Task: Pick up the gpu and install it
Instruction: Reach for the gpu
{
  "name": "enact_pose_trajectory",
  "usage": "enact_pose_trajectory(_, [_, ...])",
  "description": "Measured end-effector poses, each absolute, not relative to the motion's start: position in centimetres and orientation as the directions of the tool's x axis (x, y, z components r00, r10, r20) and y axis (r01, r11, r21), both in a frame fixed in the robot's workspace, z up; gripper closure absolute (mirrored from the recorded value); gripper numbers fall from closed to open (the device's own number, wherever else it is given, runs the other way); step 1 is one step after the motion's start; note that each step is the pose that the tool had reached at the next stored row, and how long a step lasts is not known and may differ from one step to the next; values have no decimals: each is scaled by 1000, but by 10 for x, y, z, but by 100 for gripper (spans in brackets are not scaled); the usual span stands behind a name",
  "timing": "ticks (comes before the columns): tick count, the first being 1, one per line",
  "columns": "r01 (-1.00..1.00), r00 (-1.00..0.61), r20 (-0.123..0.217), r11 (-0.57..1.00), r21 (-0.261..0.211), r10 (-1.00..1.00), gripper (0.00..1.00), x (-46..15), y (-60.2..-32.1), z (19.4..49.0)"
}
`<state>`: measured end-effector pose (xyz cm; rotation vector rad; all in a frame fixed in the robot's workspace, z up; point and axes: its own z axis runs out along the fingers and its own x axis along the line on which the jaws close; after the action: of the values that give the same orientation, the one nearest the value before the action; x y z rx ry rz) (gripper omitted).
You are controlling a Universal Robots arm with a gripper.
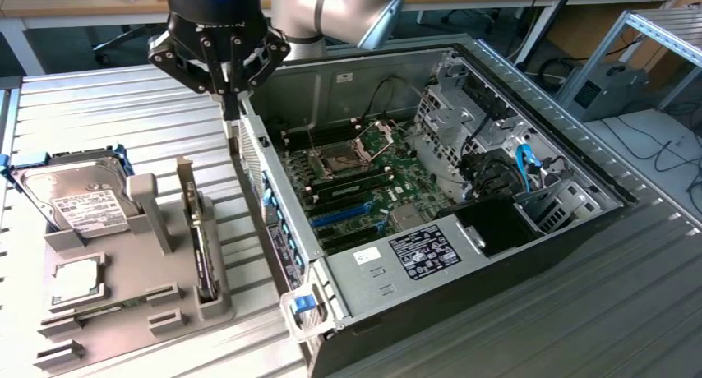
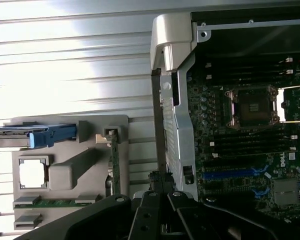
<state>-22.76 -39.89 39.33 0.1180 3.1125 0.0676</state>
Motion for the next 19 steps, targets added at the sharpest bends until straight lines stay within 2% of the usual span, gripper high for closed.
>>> enact_pose_trajectory(19, [75,-997,-24,996,44,76,89,-246,-399,393])
